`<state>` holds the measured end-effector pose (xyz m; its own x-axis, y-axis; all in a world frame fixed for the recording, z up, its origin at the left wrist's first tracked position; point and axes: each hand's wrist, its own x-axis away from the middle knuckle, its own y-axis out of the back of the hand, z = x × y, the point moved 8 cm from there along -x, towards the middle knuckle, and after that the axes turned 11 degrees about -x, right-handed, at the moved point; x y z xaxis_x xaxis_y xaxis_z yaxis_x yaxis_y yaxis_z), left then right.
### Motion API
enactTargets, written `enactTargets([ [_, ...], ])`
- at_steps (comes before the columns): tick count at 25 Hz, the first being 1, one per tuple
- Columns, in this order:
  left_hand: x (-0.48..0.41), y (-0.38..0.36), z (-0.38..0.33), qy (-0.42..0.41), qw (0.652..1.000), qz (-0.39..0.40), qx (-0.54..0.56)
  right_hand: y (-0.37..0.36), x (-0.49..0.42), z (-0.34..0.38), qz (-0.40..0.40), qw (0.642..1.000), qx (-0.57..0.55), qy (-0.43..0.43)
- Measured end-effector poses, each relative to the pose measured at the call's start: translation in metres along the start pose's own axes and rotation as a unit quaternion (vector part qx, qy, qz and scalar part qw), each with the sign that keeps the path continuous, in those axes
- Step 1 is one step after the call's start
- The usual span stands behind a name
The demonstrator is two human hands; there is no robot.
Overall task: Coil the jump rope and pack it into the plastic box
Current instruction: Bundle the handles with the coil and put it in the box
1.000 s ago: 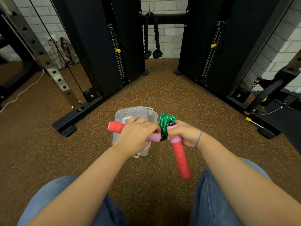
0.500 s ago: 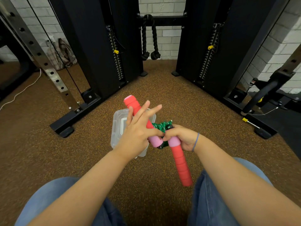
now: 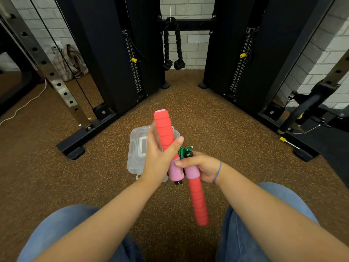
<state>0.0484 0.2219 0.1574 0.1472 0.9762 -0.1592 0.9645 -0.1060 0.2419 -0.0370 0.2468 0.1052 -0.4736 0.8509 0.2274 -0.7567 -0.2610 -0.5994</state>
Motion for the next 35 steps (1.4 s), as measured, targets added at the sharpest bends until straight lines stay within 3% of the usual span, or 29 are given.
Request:
enactTargets([
  [3, 0.008, -0.029, 0.026, 0.118, 0.969, 0.210, 0.056, -0.005, 0.001, -0.001, 0.037, 0.999, 0.009, -0.008],
  [5, 0.009, -0.034, 0.028, 0.102, 0.948, 0.295, 0.065, -0.007, 0.002, -0.003, 0.053, 0.998, 0.003, -0.023],
  [7, 0.007, -0.035, 0.024, 0.085, 0.938, 0.333, 0.049, -0.007, 0.000, -0.004, 0.059, 0.998, -0.010, -0.025],
  [15, 0.002, -0.034, 0.028, 0.156, 0.934, 0.321, 0.011, -0.014, -0.005, 0.003, 0.037, 0.999, -0.022, 0.005],
  [25, -0.005, -0.027, 0.051, 0.254, 0.910, 0.325, 0.049, -0.008, -0.013, -0.004, -0.105, 0.991, -0.076, 0.027],
  [30, -0.004, -0.029, 0.050, 0.256, 0.933, 0.229, 0.111, 0.029, -0.002, 0.007, -0.299, 0.954, 0.001, 0.034],
  [33, -0.003, -0.033, 0.052, 0.257, 0.937, 0.189, 0.143, 0.038, 0.004, 0.013, -0.336, 0.937, 0.082, 0.054],
  [35, -0.005, -0.030, 0.055, 0.264, 0.940, 0.153, 0.149, 0.031, 0.000, 0.015, -0.315, 0.940, 0.106, 0.076],
])
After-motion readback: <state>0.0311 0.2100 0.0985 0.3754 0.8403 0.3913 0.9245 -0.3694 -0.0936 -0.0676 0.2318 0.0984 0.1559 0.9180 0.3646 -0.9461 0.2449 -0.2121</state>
